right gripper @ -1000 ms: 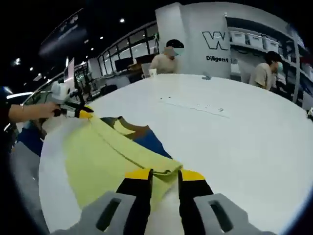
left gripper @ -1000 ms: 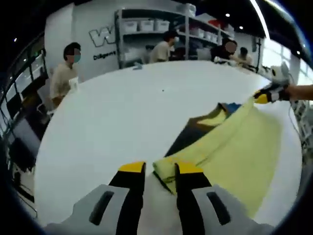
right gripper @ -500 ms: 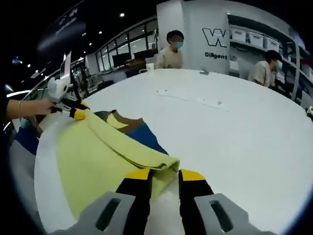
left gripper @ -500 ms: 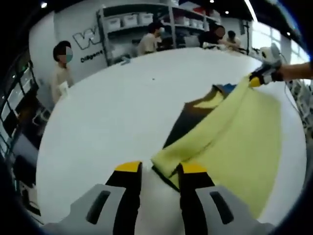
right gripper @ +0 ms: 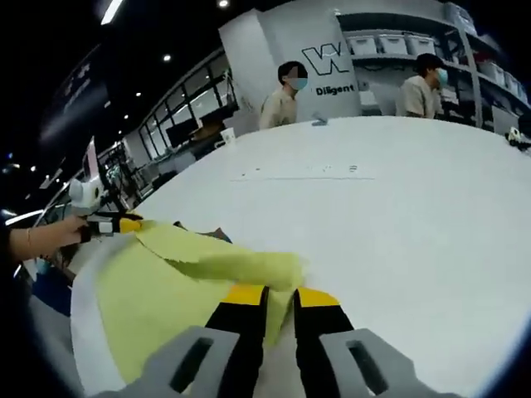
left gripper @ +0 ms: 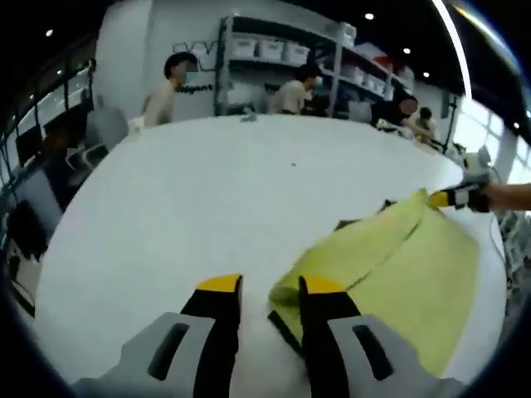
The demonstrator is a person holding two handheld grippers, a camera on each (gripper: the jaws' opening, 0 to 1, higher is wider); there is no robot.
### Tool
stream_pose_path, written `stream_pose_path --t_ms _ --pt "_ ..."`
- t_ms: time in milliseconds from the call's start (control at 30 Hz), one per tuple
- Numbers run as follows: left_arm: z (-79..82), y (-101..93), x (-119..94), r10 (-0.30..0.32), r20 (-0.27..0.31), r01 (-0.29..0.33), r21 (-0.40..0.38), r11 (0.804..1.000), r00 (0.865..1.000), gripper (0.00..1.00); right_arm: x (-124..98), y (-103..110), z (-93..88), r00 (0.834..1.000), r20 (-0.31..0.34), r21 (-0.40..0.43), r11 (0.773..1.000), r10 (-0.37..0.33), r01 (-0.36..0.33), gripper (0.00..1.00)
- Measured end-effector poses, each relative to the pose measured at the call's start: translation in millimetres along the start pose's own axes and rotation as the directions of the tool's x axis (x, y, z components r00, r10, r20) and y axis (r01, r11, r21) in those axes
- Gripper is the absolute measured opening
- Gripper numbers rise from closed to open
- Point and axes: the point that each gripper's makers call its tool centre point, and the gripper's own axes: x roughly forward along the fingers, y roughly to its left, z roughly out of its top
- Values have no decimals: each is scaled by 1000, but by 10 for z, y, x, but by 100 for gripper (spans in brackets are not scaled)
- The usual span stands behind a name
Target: Fold the garment on the visible template until the final outline fits inside the template.
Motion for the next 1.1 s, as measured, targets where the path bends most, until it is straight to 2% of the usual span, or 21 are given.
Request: stream_pose_path --t_ms 67,133,200,233,267,300,400,467,567,667,700,767,900,933,1000,1100 --pt "-34 12 -6 4 4 -4 -15 1000 1000 27 6 -16 7 1000 -3 10 1000 -2 2 6" --pt "-3 83 -9 31 38 -29 -49 998 999 29 3 -10 -15 1000 -5 15 1000 -5 5 6" --pt "-3 42 -15 32 43 -29 -85 996 999 29 -3 7 -37 1000 -4 17 1000 0 1 6" --pt "0 45 -45 54 50 -49 -98 994 997 30 -9 7 -45 1000 -5 15 1000 0 0 6" --pt "39 125 -116 136 63 -135 -34 990 989 31 1 -5 -42 1000 -6 14 1000 1 -1 6" --pt "82 165 -148 168 80 -169 2 986 983 32 -6 -3 -46 1000 -5 11 1000 3 -2 6" --pt "170 -6 -188 119 111 -117 -29 993 987 30 -45 56 -91 999 -16 -18 999 28 -28 8" --pt "148 -17 -186 107 101 -105 -29 994 989 30 -87 108 -139 999 -25 -38 999 31 -32 9" --pt "78 -25 -169 97 72 -96 -26 995 993 29 -126 144 -178 999 -30 -46 998 40 -41 9" --pt "-78 -175 -230 69 44 -66 -49 997 997 29 -215 193 -256 998 -50 -80 996 39 -43 10" --pt "-109 -154 -214 65 35 -63 -58 996 997 29 -249 202 -274 998 -52 -84 995 39 -43 10" --pt "-216 -165 -323 115 22 -113 -51 992 993 27 -317 227 -304 998 -53 -95 994 43 -48 9" --pt "-408 -320 -460 83 8 -82 -74 994 997 25 -452 327 -431 997 -59 -99 993 58 -64 9" --pt "-515 -371 -457 73 -4 -73 -72 995 997 25 -483 346 -451 996 -60 -97 993 63 -68 9" --pt "-569 -486 -526 63 -16 -64 -73 995 998 25 -555 396 -506 995 -63 -90 993 76 -82 9" --pt "-630 -503 -567 52 -16 -54 -93 994 999 24 -660 459 -562 994 -63 -78 993 88 -93 9"
